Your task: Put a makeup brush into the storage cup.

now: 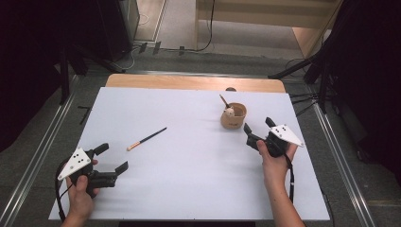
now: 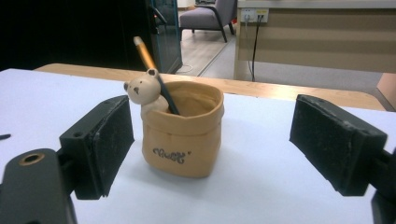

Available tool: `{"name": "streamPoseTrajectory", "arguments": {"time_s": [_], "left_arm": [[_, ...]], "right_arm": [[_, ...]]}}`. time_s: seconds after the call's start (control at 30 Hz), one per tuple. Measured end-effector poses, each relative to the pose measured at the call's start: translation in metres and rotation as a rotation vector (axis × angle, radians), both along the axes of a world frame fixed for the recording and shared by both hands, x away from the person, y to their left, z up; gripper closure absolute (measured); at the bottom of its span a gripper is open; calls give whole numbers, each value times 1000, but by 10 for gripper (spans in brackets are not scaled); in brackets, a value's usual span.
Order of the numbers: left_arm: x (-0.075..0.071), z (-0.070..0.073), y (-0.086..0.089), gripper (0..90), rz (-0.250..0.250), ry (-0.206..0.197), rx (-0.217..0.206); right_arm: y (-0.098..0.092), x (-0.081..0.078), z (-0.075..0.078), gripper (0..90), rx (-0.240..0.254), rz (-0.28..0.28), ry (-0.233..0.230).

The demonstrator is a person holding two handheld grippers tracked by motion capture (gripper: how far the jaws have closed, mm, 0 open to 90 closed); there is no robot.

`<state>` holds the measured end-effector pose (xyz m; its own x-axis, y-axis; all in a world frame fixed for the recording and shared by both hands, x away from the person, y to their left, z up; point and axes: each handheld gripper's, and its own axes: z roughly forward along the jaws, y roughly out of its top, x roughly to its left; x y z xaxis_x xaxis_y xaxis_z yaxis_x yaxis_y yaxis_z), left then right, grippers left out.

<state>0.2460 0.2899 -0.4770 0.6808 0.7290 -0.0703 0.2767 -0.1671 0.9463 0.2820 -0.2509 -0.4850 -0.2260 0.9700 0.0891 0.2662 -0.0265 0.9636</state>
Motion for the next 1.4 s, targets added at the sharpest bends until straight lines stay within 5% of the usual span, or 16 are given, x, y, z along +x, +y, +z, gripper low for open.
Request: {"name": "streamPoseTrajectory", "arguments": {"time_s": [0.67,1.4], "left_arm": [[0,0,0,15,0,0,0],[-5,2,0,15,3,-21,3]], "right_arm": [[-13,-37,-5,0,-23,37,10],[-45,-83,-16,0,-51,51,22]]}}
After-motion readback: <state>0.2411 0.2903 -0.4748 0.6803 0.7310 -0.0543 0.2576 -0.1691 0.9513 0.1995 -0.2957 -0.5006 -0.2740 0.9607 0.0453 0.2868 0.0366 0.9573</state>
